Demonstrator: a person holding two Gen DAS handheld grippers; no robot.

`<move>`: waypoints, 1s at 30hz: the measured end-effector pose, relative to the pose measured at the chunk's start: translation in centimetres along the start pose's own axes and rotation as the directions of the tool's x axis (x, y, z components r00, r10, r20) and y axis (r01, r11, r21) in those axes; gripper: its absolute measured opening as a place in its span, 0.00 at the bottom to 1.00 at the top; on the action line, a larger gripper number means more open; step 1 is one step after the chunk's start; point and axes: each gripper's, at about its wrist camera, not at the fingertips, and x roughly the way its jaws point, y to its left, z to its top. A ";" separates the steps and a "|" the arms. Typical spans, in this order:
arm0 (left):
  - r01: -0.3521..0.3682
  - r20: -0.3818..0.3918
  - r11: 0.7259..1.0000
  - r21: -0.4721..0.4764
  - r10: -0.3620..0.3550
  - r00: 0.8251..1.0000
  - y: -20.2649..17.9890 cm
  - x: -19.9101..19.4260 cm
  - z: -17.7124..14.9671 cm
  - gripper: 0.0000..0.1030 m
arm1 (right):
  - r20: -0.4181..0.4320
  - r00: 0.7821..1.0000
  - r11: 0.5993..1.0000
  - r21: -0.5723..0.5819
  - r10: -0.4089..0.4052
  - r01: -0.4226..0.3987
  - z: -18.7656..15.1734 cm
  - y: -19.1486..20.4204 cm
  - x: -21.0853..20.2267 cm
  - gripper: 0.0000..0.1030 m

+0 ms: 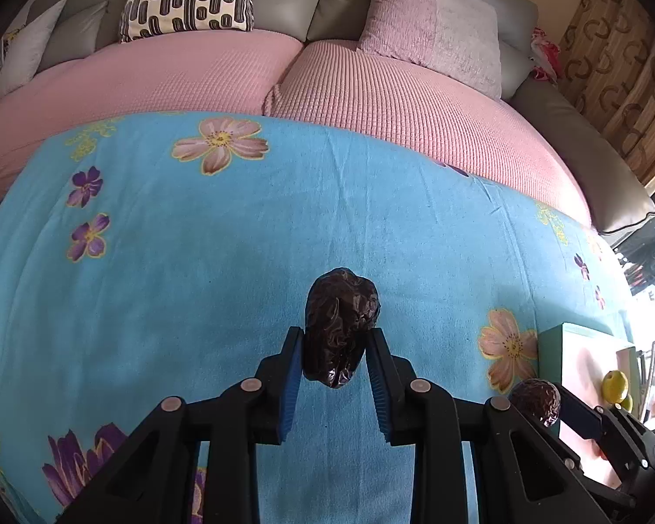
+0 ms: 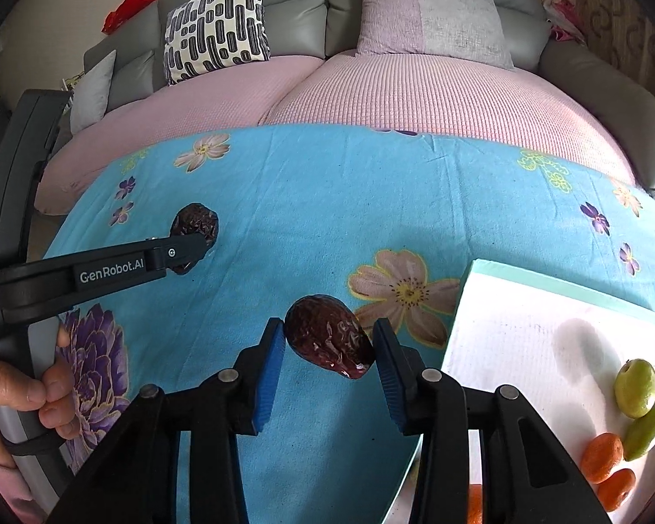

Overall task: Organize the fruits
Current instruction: 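Grasp a dark date with the left tool while the right tool grasps another date, then carry both held dark dates over the white tray with both tools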

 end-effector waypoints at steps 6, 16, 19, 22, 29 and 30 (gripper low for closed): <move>-0.009 0.025 1.000 0.013 0.009 1.000 -0.8 -1.6 -0.4 0.30 | 0.023 0.999 1.000 -0.001 -0.024 0.024 -0.1 -0.8 -1.6 0.42; -0.024 0.066 0.999 0.040 0.022 0.998 -1.7 -3.8 -1.0 0.30 | 0.042 0.998 0.999 0.024 -0.049 0.048 -0.2 -2.3 -3.2 0.42; -0.028 0.076 0.999 0.045 0.025 0.997 -1.9 -4.5 -1.5 0.30 | 0.048 0.997 0.998 0.022 -0.062 0.061 -0.4 -2.7 -3.9 0.42; -0.037 0.091 0.998 0.048 0.033 0.995 -2.1 -5.3 -1.9 0.30 | 0.051 0.996 0.997 0.029 -0.070 0.068 -0.6 -3.2 -4.5 0.42; -0.037 0.101 0.997 0.069 0.030 0.994 -3.0 -6.3 -3.2 0.30 | 0.059 0.995 0.995 0.059 -0.080 0.076 -0.9 -4.6 -5.5 0.42; -0.037 0.102 0.997 0.073 0.029 0.994 -3.2 -6.5 -3.4 0.30 | 0.060 0.995 0.995 0.062 -0.081 0.077 -0.9 -4.7 -5.6 0.42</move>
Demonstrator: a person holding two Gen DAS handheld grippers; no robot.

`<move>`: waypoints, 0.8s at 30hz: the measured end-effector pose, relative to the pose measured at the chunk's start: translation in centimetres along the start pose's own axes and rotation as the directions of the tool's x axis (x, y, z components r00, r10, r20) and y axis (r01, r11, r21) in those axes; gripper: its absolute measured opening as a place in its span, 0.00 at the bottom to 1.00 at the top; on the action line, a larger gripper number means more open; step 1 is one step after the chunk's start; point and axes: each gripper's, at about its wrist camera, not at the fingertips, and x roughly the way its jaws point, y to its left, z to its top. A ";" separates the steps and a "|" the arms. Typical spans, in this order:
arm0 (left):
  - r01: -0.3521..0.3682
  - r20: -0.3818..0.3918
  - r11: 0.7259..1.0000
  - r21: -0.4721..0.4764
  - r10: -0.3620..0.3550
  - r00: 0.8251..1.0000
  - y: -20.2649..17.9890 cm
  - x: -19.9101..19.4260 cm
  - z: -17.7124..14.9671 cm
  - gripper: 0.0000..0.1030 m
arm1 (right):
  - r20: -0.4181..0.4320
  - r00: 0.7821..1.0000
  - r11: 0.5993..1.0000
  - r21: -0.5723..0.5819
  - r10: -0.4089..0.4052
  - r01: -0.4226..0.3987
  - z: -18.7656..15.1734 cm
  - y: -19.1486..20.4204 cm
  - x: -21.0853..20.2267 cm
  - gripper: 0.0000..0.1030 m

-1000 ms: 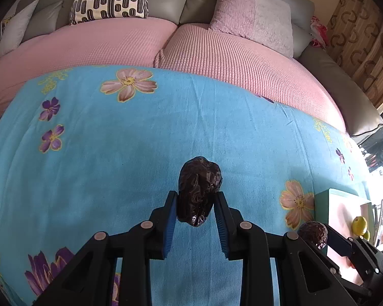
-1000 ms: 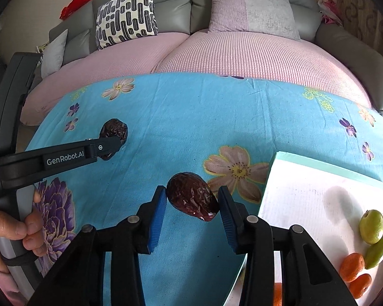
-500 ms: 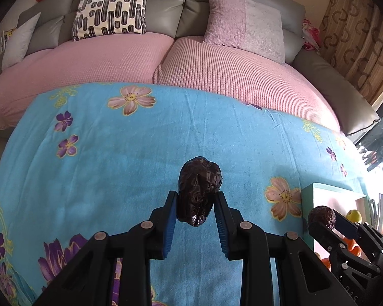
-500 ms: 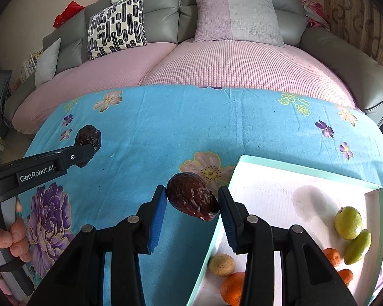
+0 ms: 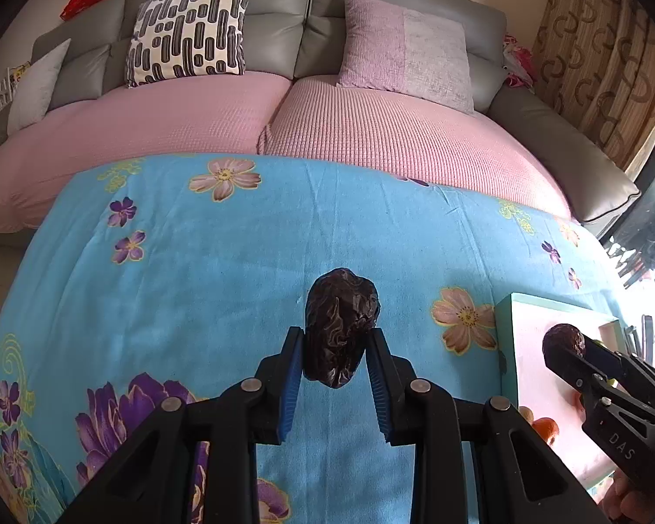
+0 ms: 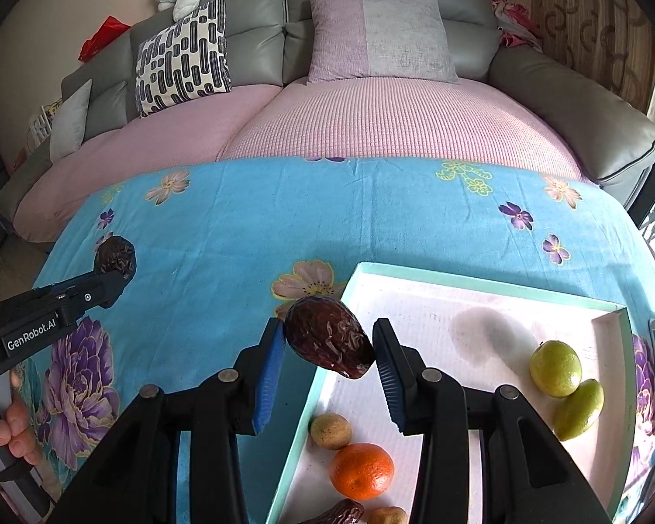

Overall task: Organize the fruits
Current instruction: 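Carry both held dark dates over the white tray with both tools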

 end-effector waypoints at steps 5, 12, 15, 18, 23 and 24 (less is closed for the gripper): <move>0.004 0.008 1.000 0.021 -0.004 1.000 -0.9 -0.8 -0.8 0.30 | 0.005 1.000 1.000 0.013 -0.002 0.002 -0.3 -0.8 -0.6 0.42; 0.000 0.018 0.998 0.058 -0.001 1.000 -2.4 -1.7 -1.8 0.30 | 0.014 1.000 1.000 0.025 -0.005 0.005 -0.6 -2.3 -1.5 0.42; -0.001 0.022 0.996 0.084 0.000 1.000 -3.3 -1.8 -1.9 0.30 | 0.015 1.000 0.999 0.038 -0.008 0.007 -0.8 -3.1 -1.8 0.42; 0.003 0.019 0.994 0.109 -0.006 1.000 -4.2 -1.7 -2.0 0.30 | 0.018 1.000 0.999 0.048 -0.010 0.009 -0.8 -4.0 -2.2 0.42; -0.004 0.012 0.988 0.157 0.002 1.000 -5.9 -1.3 -2.2 0.30 | 0.015 1.000 0.997 0.068 -0.028 0.026 -1.1 -5.7 -2.4 0.42; -0.004 0.008 0.986 0.167 0.003 1.000 -6.2 -1.2 -2.3 0.30 | 0.014 0.999 0.997 0.072 -0.033 0.032 -1.2 -6.1 -2.4 0.42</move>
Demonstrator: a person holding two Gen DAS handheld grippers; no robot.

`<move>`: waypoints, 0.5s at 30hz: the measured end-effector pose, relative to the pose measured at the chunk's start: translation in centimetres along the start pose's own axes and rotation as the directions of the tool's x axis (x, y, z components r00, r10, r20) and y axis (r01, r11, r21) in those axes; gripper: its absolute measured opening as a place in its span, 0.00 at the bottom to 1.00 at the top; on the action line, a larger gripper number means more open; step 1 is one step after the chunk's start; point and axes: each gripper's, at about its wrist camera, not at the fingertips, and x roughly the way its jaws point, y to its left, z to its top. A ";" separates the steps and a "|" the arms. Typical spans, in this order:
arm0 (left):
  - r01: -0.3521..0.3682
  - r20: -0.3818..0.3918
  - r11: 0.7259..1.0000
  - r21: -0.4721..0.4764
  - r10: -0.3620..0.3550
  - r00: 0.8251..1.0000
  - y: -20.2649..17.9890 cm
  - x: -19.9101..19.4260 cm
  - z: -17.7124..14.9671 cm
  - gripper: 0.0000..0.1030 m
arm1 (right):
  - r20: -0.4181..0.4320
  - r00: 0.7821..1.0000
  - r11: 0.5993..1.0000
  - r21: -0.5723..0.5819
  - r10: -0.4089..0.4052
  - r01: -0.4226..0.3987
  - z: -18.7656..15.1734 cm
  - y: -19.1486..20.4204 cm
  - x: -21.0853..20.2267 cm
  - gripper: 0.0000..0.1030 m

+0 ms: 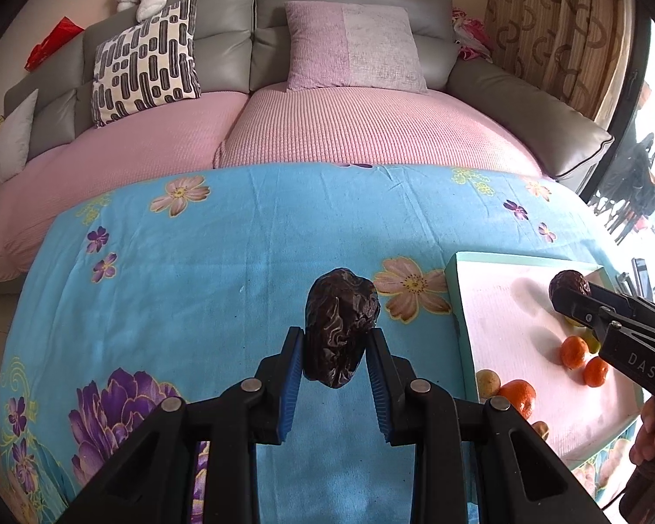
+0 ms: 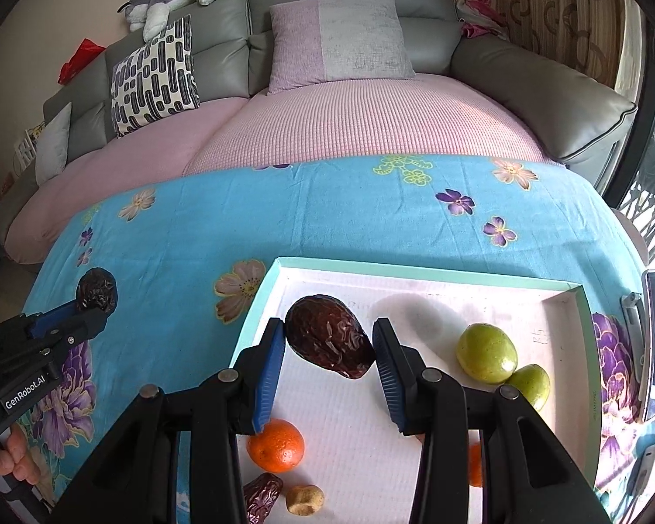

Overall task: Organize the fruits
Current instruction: 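Carry both held dark dates over the white tray with both tools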

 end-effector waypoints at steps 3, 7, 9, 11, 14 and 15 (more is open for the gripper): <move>0.005 -0.005 1.000 0.027 -0.004 1.000 -1.0 0.2 -0.1 0.30 | -0.003 1.000 1.000 0.019 -0.017 0.017 -0.1 -1.3 0.0 0.42; 0.021 -0.011 0.998 0.057 -0.021 1.000 -2.4 0.4 -0.2 0.30 | -0.008 0.999 0.998 0.053 -0.034 0.034 -0.3 -3.3 0.0 0.42; 0.031 -0.013 0.997 0.074 -0.031 0.999 -3.3 0.5 -0.2 0.30 | -0.008 0.999 0.996 0.075 -0.049 0.050 -0.3 -4.4 -0.1 0.42; 0.046 -0.014 0.995 0.092 -0.045 0.999 -4.2 0.4 -0.3 0.30 | -0.009 0.997 0.992 0.099 -0.077 0.077 -0.3 -5.7 -0.3 0.42; 0.063 -0.018 0.990 0.122 -0.062 0.998 -5.5 0.4 -0.5 0.30 | -0.008 0.992 0.983 0.140 -0.123 0.122 -0.5 -7.7 -0.7 0.42; 0.070 -0.021 0.989 0.132 -0.068 0.997 -6.0 0.5 -0.5 0.30 | -0.007 0.991 0.978 0.158 -0.134 0.133 -0.5 -8.5 -0.8 0.42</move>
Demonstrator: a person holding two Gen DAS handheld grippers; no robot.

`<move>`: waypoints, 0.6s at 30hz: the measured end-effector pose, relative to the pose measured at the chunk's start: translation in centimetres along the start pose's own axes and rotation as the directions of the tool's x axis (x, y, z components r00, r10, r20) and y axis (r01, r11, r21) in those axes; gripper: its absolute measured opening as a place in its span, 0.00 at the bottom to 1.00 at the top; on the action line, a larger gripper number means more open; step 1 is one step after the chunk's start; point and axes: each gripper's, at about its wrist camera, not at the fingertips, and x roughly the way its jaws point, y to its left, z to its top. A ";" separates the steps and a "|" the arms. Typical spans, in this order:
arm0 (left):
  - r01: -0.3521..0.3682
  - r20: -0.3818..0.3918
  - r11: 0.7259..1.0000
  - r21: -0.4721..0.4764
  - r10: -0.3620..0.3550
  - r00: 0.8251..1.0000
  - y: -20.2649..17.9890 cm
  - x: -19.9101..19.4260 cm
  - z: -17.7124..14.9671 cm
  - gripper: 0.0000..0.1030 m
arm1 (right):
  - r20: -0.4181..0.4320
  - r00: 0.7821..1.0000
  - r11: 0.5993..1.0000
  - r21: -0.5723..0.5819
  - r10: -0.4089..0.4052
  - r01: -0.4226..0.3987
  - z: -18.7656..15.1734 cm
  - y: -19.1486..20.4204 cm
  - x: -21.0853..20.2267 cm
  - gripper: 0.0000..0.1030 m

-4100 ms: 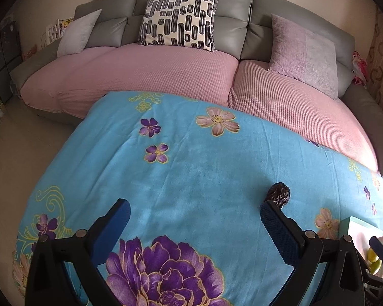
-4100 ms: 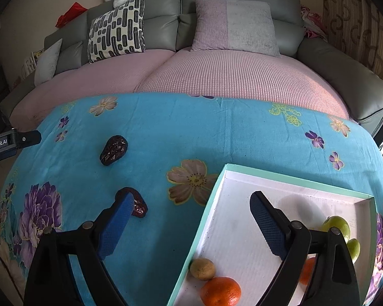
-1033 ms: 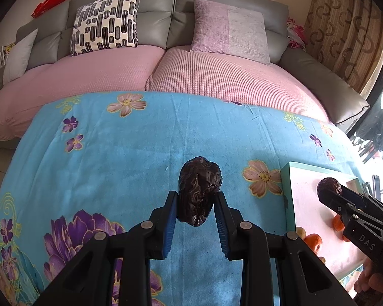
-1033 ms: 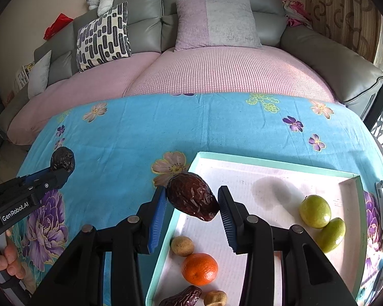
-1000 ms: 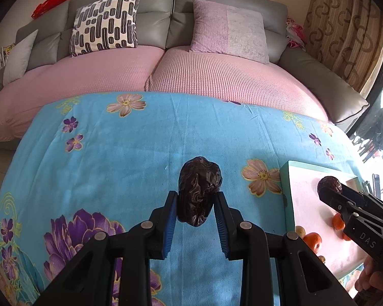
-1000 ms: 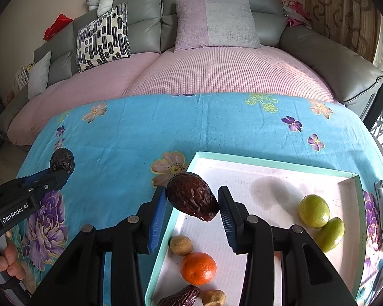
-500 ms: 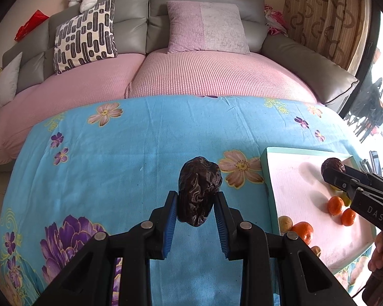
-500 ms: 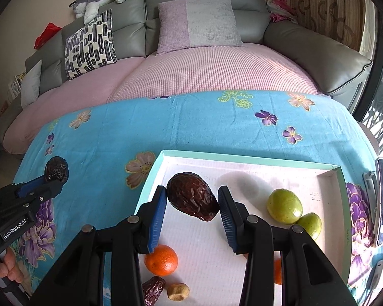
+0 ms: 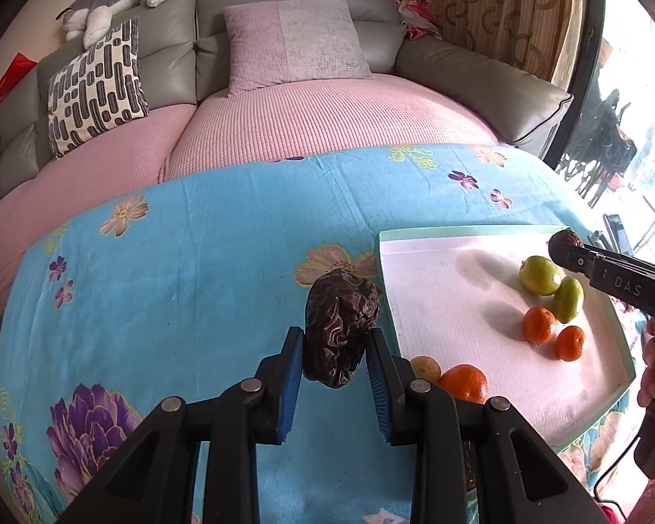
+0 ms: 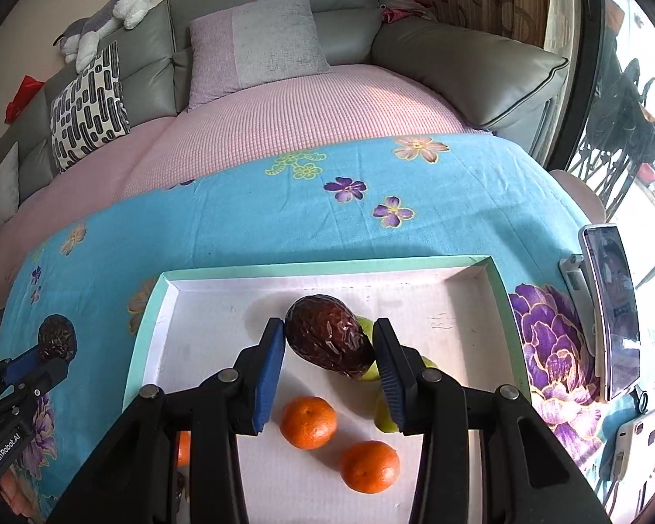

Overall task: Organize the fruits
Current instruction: 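Carry both held dark dates over the white tray with both tools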

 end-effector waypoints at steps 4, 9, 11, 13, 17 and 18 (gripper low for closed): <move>0.028 0.000 0.998 0.047 -0.028 1.000 -1.8 0.4 -0.1 0.30 | 0.017 1.000 0.998 0.059 -0.018 0.017 0.3 -2.2 -0.4 0.42; 0.054 0.002 0.995 0.088 -0.054 0.999 -3.6 0.8 -0.1 0.30 | 0.030 0.999 0.997 0.077 -0.020 0.018 0.4 -2.9 -0.6 0.42; 0.059 0.012 0.993 0.098 -0.061 0.998 -4.1 0.9 -0.1 0.30 | 0.035 0.999 0.997 0.073 -0.015 0.013 0.4 -2.9 -0.6 0.42; 0.061 0.011 0.992 0.106 -0.063 0.998 -4.6 1.4 -0.1 0.30 | 0.041 0.999 0.998 0.065 -0.008 0.005 0.5 -2.7 -0.5 0.42; 0.064 0.007 0.991 0.118 -0.065 0.998 -5.4 2.3 -0.2 0.30 | 0.035 0.999 0.999 0.044 0.009 -0.010 0.5 -1.9 0.0 0.42; 0.062 0.010 0.990 0.125 -0.064 0.998 -5.6 2.6 -0.2 0.30 | 0.031 0.999 0.999 0.038 0.014 -0.015 0.5 -1.7 0.3 0.42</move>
